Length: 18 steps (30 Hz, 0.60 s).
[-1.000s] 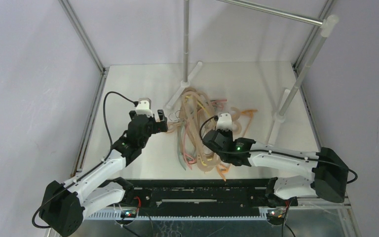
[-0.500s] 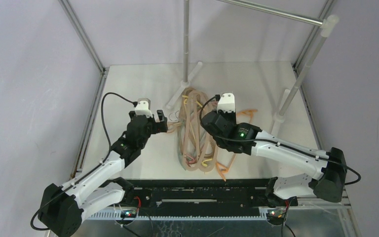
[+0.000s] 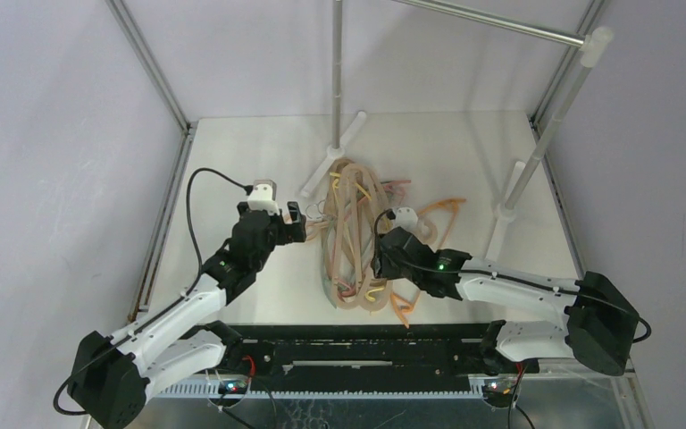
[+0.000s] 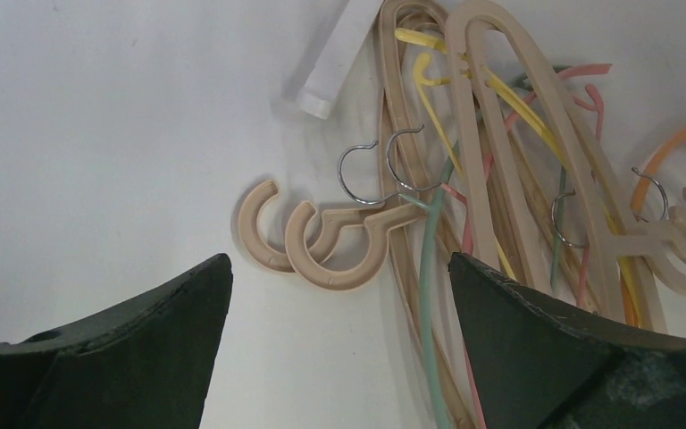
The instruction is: Organize the hangers
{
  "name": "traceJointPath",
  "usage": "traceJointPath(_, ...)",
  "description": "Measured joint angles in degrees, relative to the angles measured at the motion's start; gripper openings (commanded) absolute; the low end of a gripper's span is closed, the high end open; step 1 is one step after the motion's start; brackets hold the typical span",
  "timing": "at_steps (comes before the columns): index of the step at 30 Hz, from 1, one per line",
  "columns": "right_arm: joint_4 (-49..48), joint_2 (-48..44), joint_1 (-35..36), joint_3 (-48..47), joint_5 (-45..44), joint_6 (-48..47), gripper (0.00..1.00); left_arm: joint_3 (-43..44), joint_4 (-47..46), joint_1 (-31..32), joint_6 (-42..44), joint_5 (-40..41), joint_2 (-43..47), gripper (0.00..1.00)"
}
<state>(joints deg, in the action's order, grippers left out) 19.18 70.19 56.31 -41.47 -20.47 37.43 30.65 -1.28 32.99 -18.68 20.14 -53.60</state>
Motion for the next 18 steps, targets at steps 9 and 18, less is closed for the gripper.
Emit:
traceJointPath(9,-10.4,2.6,0.3,3.1,7.5,4.2,0.55,0.0,0.6,0.3,0.0,0.0,0.0,0.96)
traceJointPath(18,-11.9,5.0,2.6,3.3,6.9,8.2,0.58,-0.2,0.8,0.4,0.1,0.1,0.0,0.96)
